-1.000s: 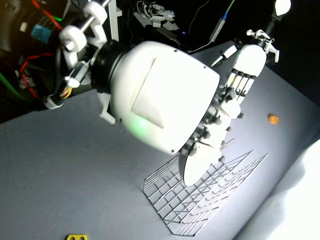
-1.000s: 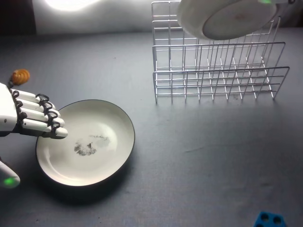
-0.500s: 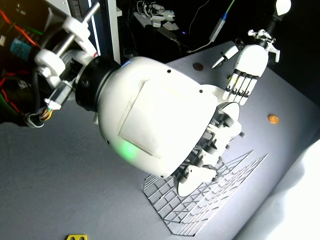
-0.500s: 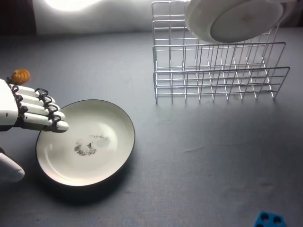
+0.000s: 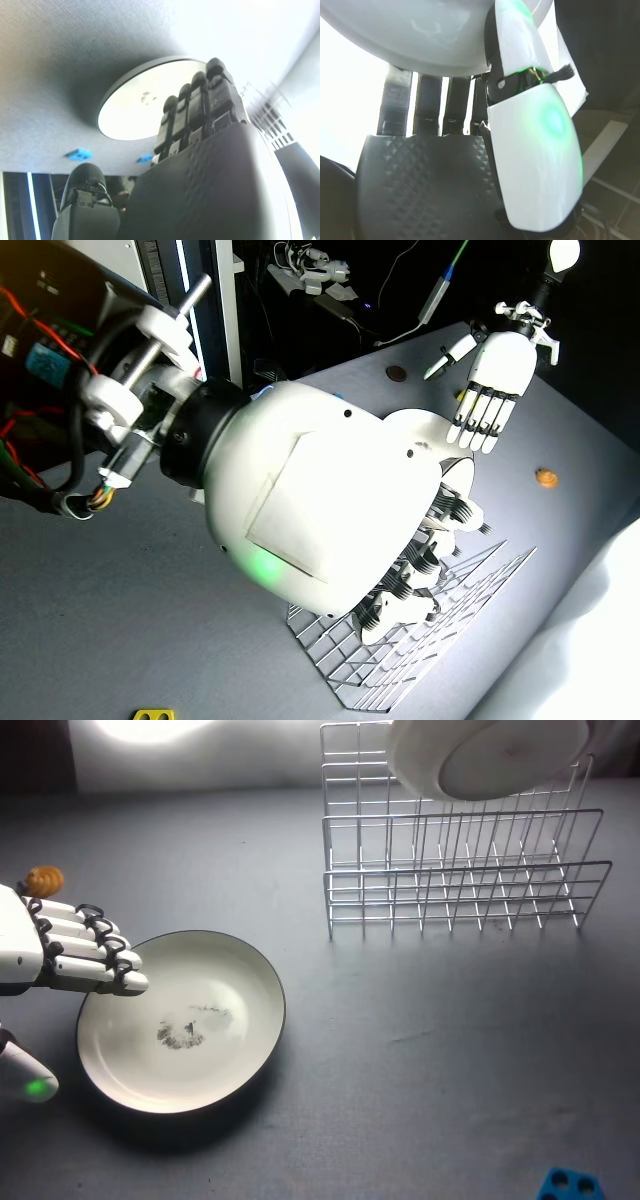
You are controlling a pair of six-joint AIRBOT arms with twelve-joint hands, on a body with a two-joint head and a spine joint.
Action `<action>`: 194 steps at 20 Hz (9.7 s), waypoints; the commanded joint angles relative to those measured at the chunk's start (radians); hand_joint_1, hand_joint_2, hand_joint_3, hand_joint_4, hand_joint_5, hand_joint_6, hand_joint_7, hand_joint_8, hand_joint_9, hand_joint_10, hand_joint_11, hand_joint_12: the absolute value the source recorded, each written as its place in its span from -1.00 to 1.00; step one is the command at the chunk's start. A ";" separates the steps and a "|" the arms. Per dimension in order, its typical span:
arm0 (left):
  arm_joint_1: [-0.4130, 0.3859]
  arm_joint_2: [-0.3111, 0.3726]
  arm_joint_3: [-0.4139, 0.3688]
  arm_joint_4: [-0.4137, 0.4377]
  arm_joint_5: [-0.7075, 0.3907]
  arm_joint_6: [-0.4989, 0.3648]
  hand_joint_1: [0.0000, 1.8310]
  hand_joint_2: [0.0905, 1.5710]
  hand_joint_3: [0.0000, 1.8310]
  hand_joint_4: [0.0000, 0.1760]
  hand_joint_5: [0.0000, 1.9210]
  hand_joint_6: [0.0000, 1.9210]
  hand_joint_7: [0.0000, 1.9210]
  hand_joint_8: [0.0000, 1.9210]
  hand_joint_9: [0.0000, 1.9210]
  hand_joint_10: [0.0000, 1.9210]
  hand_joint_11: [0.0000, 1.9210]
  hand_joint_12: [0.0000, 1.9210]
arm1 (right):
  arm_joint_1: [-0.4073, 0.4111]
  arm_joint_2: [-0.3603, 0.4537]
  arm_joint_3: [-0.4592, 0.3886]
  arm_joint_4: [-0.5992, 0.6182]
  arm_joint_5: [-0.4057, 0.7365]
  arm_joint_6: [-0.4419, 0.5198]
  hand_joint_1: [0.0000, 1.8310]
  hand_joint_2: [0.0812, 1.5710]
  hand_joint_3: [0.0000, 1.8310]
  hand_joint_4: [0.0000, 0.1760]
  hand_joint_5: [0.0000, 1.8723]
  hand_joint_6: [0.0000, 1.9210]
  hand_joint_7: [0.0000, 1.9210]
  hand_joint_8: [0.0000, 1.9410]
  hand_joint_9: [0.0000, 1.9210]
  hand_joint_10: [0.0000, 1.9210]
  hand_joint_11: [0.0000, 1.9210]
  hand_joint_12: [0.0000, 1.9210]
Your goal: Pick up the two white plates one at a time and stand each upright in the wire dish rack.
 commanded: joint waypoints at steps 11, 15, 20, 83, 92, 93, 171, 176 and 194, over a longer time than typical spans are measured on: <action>-0.002 0.001 0.002 -0.052 -0.019 -0.004 -1.00 0.35 -1.00 -1.00 -0.95 -1.00 -0.96 -1.00 -0.97 -1.00 -1.00 -0.82 | 0.004 -0.042 0.079 0.089 0.085 0.023 0.49 0.41 -1.00 -1.00 -0.06 0.18 0.02 0.00 -0.10 0.26 -0.36 0.37; -0.002 0.001 0.002 -0.052 -0.019 -0.004 -1.00 0.35 -1.00 -1.00 -0.95 -1.00 -0.94 -1.00 -0.95 -1.00 -1.00 -0.84 | -0.013 -0.064 0.107 0.153 0.069 0.023 0.50 0.41 -1.00 -1.00 -0.06 0.17 0.04 -0.01 -0.10 0.26 -0.37 0.36; -0.002 -0.002 0.003 -0.052 -0.019 -0.004 -1.00 0.35 -1.00 -1.00 -0.96 -1.00 -0.96 -1.00 -0.97 -1.00 -1.00 -0.85 | -0.015 -0.082 0.128 0.169 0.066 0.024 0.49 0.41 -1.00 -1.00 -0.08 0.19 0.03 -0.01 -0.10 0.27 -0.38 0.38; 0.021 0.039 -0.029 0.068 -0.014 -0.076 -1.00 0.36 -1.00 -1.00 -0.94 -1.00 -0.95 -1.00 -0.96 -1.00 -1.00 -0.86 | -0.137 -0.196 0.255 0.218 0.053 0.029 0.03 0.29 -1.00 -1.00 -0.76 -0.52 -0.78 -0.14 -0.86 -0.08 -1.00 0.06; 0.047 0.037 -0.033 0.068 -0.013 -0.077 -1.00 0.37 -1.00 -1.00 -0.93 -1.00 -0.93 -1.00 -0.95 -1.00 -1.00 -0.84 | -0.016 -0.162 0.185 0.030 0.093 0.020 -0.02 0.29 -1.00 -1.00 -0.78 -0.59 -0.83 -0.15 -0.91 -0.10 -1.00 -0.05; 0.051 0.036 -0.034 0.068 -0.013 -0.079 -1.00 0.37 -1.00 -1.00 -0.94 -1.00 -0.93 -1.00 -0.95 -1.00 -1.00 -0.83 | -0.011 -0.158 0.157 -0.091 0.138 0.020 -0.02 0.29 -1.00 -1.00 -0.78 -0.58 -0.83 -0.16 -0.92 -0.11 -1.00 -0.09; -0.227 0.050 -0.071 0.128 -0.037 -0.116 -1.00 0.36 -1.00 -1.00 -0.93 -1.00 -0.94 -1.00 -0.96 -1.00 -1.00 -0.81 | -0.408 -0.770 0.201 -0.577 0.352 -0.710 0.50 0.39 -1.00 -1.00 -0.07 0.20 0.03 -0.02 -0.04 0.20 -0.23 0.35; -0.295 0.058 -0.054 0.137 -0.037 -0.121 -1.00 0.35 -1.00 -1.00 -0.89 -1.00 -0.91 -1.00 -0.93 -1.00 -1.00 -0.78 | -0.408 -0.731 0.150 -0.577 0.363 -0.711 0.50 0.40 -1.00 -1.00 -0.06 0.19 0.01 0.01 -0.05 0.20 -0.22 0.33; -0.304 0.073 0.013 0.211 -0.042 -0.132 -1.00 0.35 -1.00 -1.00 -0.92 -1.00 -0.95 -1.00 -0.96 -1.00 -1.00 -0.80 | -0.146 -0.415 -0.215 -0.116 0.297 -0.789 0.50 0.40 -1.00 -1.00 -0.08 0.18 0.02 0.01 -0.05 0.22 -0.27 0.37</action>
